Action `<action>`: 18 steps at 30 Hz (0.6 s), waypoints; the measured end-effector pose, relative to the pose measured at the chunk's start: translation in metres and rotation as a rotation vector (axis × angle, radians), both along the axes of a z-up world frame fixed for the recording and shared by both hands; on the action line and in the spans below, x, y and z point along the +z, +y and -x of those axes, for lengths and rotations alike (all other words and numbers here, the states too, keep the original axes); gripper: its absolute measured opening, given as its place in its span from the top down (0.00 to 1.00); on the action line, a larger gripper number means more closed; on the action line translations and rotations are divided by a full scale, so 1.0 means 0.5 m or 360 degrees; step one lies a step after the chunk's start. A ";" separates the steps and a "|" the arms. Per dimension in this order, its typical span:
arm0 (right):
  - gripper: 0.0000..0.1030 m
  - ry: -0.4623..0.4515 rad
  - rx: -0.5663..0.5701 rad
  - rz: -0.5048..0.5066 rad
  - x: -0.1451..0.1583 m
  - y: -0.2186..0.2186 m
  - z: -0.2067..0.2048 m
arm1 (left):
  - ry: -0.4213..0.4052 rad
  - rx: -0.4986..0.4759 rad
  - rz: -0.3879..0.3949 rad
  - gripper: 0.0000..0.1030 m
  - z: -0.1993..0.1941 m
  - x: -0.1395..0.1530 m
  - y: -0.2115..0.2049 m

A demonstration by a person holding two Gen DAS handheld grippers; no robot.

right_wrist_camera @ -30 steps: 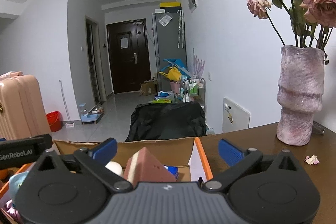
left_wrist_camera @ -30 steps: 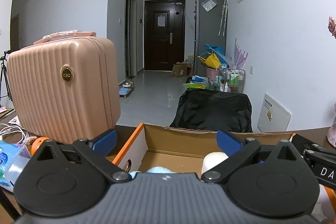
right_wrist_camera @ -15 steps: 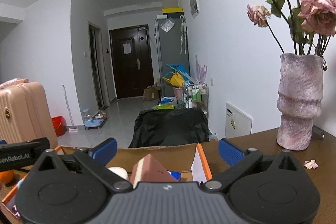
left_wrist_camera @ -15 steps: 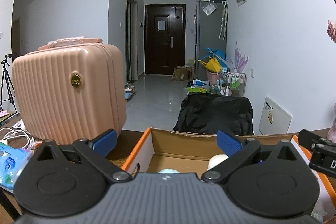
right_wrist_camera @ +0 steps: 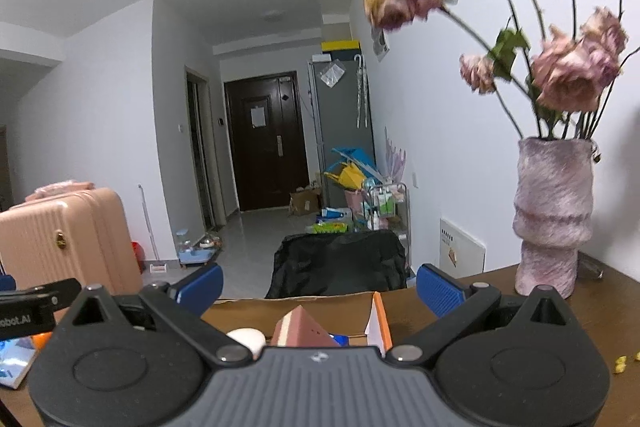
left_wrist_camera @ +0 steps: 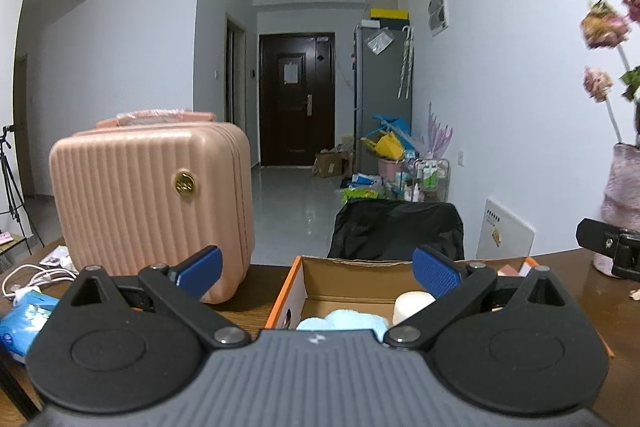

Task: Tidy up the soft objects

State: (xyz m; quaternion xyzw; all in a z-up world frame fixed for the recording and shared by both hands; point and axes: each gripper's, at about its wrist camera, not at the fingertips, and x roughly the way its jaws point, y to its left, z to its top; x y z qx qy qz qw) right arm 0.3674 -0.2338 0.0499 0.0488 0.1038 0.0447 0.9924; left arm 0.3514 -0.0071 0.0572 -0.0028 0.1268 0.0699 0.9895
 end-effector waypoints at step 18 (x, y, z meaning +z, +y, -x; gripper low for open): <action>0.00 -0.0127 0.0121 0.0150 0.030 0.004 0.322 | -0.0030 -0.0142 0.0006 0.00 0.307 0.023 0.020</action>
